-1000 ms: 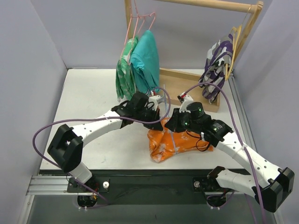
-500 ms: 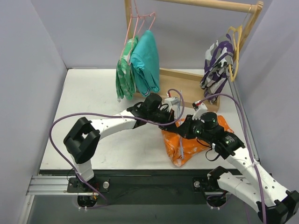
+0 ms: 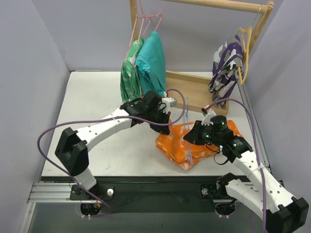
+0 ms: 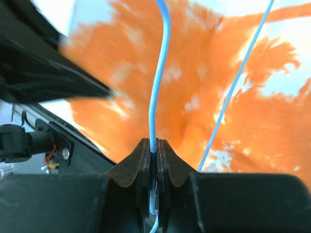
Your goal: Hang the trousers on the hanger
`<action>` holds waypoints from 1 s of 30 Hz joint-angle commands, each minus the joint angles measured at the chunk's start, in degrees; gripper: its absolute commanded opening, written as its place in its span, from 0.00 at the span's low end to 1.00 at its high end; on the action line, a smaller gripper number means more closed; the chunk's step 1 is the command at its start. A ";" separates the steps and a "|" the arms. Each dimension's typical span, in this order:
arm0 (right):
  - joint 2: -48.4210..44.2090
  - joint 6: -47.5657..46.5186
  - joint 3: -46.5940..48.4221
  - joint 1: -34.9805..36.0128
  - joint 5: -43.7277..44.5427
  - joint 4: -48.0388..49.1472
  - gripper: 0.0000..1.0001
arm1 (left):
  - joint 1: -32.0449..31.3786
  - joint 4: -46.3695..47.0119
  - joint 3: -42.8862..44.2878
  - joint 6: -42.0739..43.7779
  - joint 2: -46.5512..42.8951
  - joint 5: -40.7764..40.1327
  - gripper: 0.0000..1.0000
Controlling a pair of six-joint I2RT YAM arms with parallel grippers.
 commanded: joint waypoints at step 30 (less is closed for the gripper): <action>-3.99 0.50 1.08 -1.10 0.70 4.12 0.00 | -1.82 4.05 13.37 2.09 5.80 10.19 0.00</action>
